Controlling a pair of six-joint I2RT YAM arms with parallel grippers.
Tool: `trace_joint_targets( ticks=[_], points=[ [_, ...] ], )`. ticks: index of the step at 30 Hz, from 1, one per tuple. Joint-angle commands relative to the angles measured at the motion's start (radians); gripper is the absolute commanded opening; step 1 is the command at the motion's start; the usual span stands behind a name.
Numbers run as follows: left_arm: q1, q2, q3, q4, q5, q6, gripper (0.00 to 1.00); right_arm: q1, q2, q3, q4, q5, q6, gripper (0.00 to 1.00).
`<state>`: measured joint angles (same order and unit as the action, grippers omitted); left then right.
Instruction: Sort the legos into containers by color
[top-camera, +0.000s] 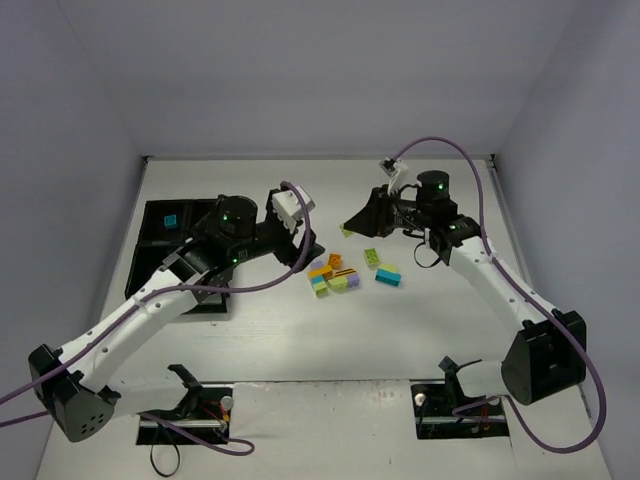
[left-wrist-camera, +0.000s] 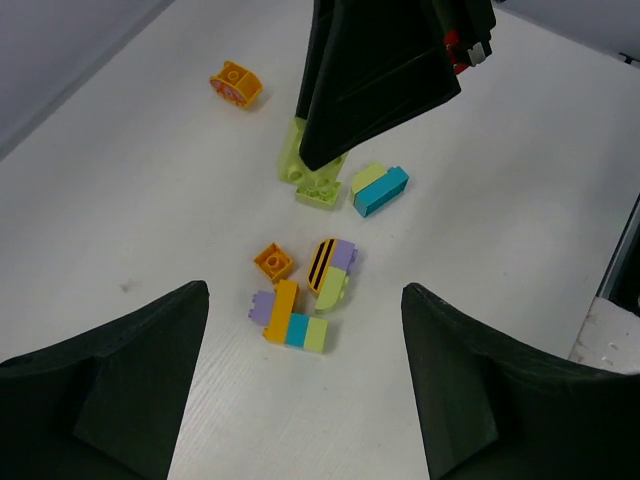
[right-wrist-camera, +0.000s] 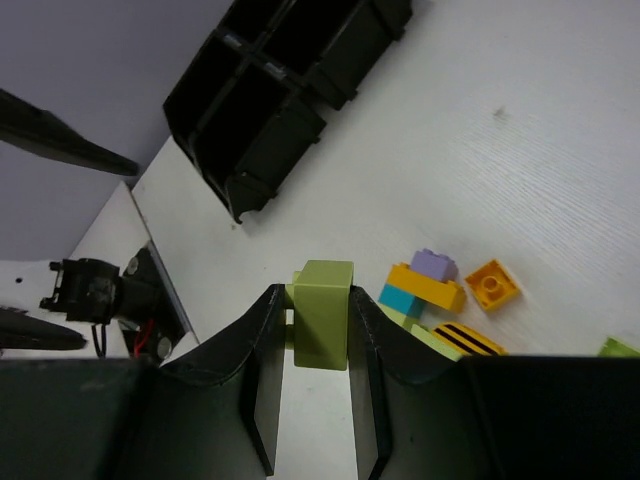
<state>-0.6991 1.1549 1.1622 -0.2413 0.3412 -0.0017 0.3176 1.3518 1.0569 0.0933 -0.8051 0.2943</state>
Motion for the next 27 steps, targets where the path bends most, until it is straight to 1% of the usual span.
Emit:
trace_joint_targets(
  ticks=[1, 6, 15, 16, 20, 24, 27],
  points=[
    [-0.030, 0.023, 0.031, 0.126, 0.021, 0.106, 0.71, 0.023, -0.057, 0.064, 0.066, -0.094, 0.029, 0.00],
    [-0.063, 0.057, 0.036, 0.171, -0.001, 0.146, 0.71, 0.049, -0.063, 0.074, 0.077, -0.109, 0.054, 0.00],
    [-0.073, 0.111, 0.051, 0.224, 0.010, 0.149, 0.72, 0.095, -0.065, 0.078, 0.089, -0.129, 0.078, 0.01],
    [-0.073, 0.115, 0.051, 0.261, 0.007, 0.149, 0.71, 0.098, -0.065, 0.080, 0.089, -0.129, 0.081, 0.02],
    [-0.073, 0.132, 0.053, 0.278, 0.004, 0.147, 0.69, 0.104, -0.065, 0.081, 0.106, -0.129, 0.097, 0.02],
    [-0.073, 0.146, 0.051, 0.289, 0.001, 0.146, 0.64, 0.110, -0.065, 0.080, 0.114, -0.135, 0.108, 0.02],
    [-0.073, 0.155, 0.050, 0.292, 0.005, 0.146, 0.50, 0.112, -0.065, 0.077, 0.118, -0.137, 0.112, 0.02]
  ],
)
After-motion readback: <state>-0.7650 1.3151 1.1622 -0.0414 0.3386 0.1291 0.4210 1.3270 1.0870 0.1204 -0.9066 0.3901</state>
